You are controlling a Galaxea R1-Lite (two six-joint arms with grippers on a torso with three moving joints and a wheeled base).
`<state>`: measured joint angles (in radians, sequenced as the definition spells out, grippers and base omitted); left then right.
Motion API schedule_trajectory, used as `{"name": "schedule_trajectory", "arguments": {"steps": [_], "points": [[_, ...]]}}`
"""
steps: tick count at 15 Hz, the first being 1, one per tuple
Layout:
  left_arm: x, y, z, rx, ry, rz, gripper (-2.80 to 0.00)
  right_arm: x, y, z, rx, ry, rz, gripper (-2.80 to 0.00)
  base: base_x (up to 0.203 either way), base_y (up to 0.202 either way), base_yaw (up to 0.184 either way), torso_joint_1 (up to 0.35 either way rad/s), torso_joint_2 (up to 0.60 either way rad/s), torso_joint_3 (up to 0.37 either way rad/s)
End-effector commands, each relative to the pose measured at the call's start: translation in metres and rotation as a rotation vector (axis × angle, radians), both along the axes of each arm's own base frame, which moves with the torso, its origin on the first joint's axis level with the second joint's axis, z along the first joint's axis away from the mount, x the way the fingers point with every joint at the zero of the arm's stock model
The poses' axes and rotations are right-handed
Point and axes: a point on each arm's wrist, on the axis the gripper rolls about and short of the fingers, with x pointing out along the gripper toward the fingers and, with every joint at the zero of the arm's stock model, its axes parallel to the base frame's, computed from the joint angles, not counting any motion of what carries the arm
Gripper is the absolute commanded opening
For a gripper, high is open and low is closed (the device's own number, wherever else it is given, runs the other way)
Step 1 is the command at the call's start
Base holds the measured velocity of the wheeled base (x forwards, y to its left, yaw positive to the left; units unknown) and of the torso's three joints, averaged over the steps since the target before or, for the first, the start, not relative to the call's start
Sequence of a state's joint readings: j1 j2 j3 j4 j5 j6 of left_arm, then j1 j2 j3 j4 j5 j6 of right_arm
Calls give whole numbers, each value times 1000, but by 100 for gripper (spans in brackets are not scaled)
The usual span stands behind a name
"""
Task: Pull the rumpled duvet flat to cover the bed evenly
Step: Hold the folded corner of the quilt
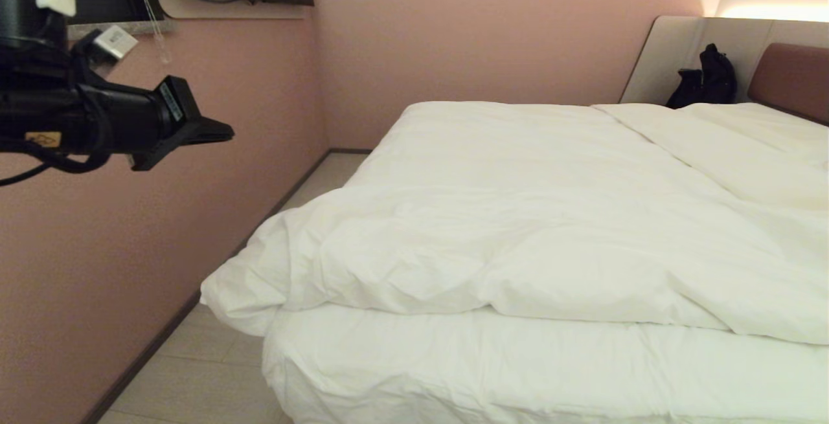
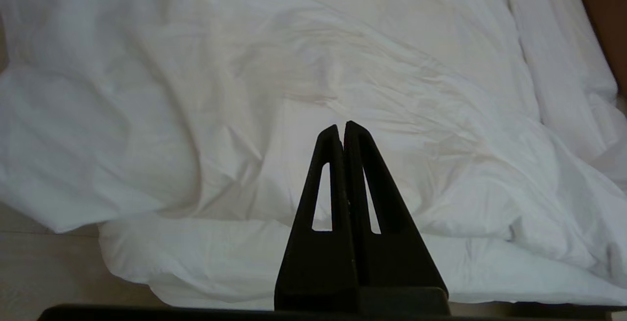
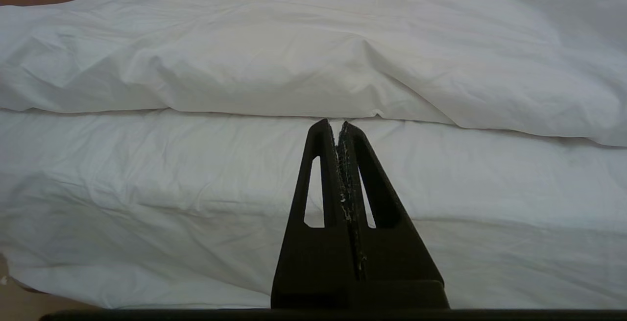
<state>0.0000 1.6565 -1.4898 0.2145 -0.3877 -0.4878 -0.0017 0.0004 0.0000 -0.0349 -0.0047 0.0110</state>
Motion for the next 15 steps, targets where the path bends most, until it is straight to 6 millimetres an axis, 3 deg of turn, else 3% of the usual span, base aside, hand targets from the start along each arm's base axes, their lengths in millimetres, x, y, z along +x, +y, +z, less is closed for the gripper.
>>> {"name": "schedule_trajectory", "arguments": {"steps": [1,8,15], "points": [[41,0,-29,-1,80,-1,-280,0,0,0,0,-1,0,-280,0,0,0,0,0,0],[111,0,-66,5,115,1,-280,0,0,0,0,0,0,-280,0,0,0,0,0,0],[153,1,-118,32,185,-6,-280,0,0,0,0,-1,0,-280,0,0,0,0,0,0]]}}
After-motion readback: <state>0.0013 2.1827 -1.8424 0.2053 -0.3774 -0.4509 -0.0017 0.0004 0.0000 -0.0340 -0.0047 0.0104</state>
